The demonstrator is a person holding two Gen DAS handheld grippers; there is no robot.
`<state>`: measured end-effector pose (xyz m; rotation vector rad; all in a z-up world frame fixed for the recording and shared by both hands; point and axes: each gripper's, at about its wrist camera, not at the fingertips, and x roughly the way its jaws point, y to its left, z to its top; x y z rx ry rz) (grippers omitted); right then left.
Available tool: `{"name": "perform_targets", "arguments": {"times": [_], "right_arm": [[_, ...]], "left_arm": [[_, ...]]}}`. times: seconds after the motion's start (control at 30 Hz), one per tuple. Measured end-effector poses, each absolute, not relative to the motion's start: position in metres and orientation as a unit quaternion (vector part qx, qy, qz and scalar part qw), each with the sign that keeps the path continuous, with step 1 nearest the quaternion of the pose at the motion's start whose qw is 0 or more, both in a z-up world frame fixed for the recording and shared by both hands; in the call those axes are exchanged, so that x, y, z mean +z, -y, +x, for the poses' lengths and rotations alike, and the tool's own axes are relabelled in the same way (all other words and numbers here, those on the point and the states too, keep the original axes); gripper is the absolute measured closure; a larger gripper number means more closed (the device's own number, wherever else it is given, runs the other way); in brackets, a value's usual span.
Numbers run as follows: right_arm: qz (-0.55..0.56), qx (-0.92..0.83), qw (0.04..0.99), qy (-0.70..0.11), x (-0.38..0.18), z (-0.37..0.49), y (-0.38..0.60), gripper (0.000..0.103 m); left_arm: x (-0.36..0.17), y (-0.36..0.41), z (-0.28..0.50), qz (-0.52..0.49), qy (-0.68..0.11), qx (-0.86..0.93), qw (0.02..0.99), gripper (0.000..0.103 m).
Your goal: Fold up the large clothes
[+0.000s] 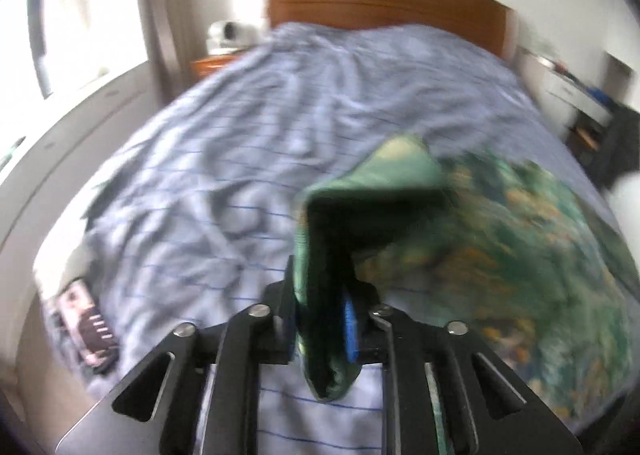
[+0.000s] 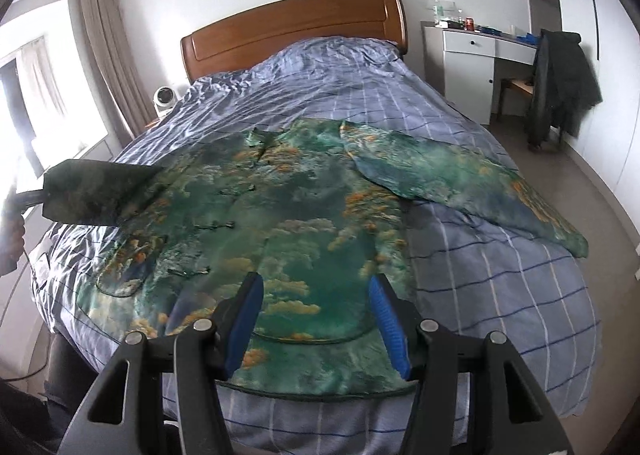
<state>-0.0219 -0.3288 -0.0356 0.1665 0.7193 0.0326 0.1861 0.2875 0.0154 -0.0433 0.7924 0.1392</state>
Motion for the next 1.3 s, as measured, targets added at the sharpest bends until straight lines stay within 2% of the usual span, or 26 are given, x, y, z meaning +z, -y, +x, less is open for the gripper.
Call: {"name": "perform_targets", "arguments": {"times": [0.03,0.1,0.17,0.23,0.3,0.4,0.5,0.57,0.63,0.93,1.3], "right_arm": [[0.081,0.018,0.932,-0.352,-0.036,-0.019,0.327,0.047],[0.078,0.021,0.933,-0.350,-0.034,-0.019,0.323,0.047],[0.072,0.019,0.935,-0.347,-0.032,-0.021,0.321,0.047],[0.064,0.011,0.938,-0.341,-0.028,-0.025,0.321,0.047],[0.056,0.002,0.939,-0.338,-0.026,-0.026,0.322,0.046],[0.049,-0.009,0.942,-0.333,-0.023,-0.025,0.324,0.035],[0.049,-0.014,0.944,-0.327,-0.021,-0.023,0.325,0.034],[0.045,-0.024,0.943,-0.329,-0.021,-0.021,0.325,0.026],[0.043,-0.030,0.942,-0.331,-0.022,-0.020,0.325,0.024],[0.037,-0.057,0.945,-0.320,-0.017,-0.027,0.337,0.023],[0.047,-0.075,0.950,-0.300,-0.016,-0.029,0.351,0.022]], "left_arm": [[0.014,-0.301,0.183,-0.023,-0.378,0.096,0.920,0.069],[0.011,-0.325,0.174,-0.037,-0.365,0.148,0.918,0.033],[0.006,-0.345,0.158,-0.070,-0.344,0.191,0.917,0.020],[0.002,-0.353,0.142,-0.108,-0.331,0.201,0.916,0.018],[-0.002,-0.346,0.132,-0.125,-0.326,0.198,0.916,0.011],[-0.003,-0.308,0.112,-0.119,-0.301,0.193,0.926,0.001],[-0.005,-0.272,0.117,-0.104,-0.292,0.186,0.932,0.001],[-0.007,-0.244,0.122,-0.090,-0.301,0.170,0.934,0.001],[-0.008,-0.223,0.126,-0.080,-0.310,0.151,0.935,0.001],[-0.002,-0.143,0.129,-0.034,-0.321,0.114,0.940,0.001],[0.001,-0.102,0.127,-0.026,-0.332,0.064,0.941,0.001]]}}
